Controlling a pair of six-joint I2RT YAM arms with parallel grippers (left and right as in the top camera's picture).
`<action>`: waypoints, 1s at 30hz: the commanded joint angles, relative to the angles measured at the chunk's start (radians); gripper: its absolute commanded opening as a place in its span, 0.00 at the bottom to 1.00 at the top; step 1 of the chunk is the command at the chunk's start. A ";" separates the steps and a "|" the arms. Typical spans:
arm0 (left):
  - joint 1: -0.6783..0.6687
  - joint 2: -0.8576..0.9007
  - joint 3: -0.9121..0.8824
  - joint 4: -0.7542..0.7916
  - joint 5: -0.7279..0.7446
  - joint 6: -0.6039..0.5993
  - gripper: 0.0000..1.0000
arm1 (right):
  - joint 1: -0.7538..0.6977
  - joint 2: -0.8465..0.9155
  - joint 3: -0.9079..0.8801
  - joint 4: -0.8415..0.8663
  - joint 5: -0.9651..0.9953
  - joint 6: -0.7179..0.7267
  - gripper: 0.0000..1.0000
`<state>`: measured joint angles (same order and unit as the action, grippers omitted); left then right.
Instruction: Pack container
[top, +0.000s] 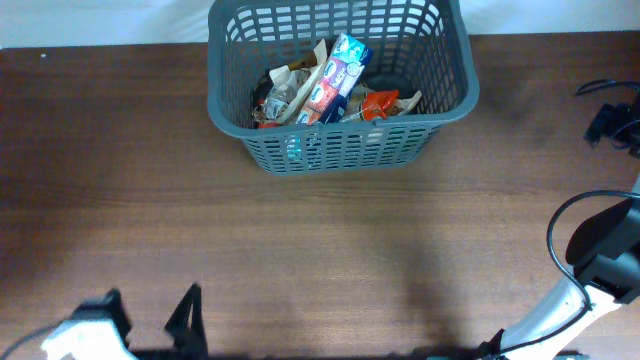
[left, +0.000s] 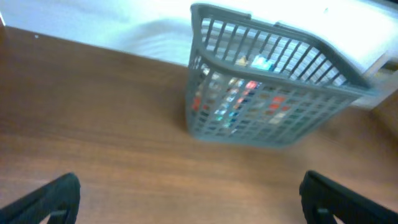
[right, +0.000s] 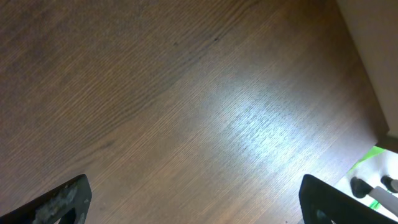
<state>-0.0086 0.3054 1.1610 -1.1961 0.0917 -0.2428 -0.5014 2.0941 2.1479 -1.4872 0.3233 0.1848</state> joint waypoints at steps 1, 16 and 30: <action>0.005 0.000 -0.122 0.090 -0.039 0.113 0.99 | -0.003 -0.006 -0.005 0.000 0.002 0.015 0.99; 0.005 -0.060 -0.710 0.851 -0.027 0.136 0.99 | -0.003 -0.006 -0.005 0.000 0.002 0.015 0.99; 0.005 -0.301 -0.940 0.945 -0.063 0.132 0.99 | -0.003 -0.006 -0.005 0.000 0.002 0.015 0.99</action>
<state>-0.0086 0.0475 0.2668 -0.2596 0.0582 -0.1265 -0.5014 2.0941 2.1479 -1.4872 0.3229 0.1837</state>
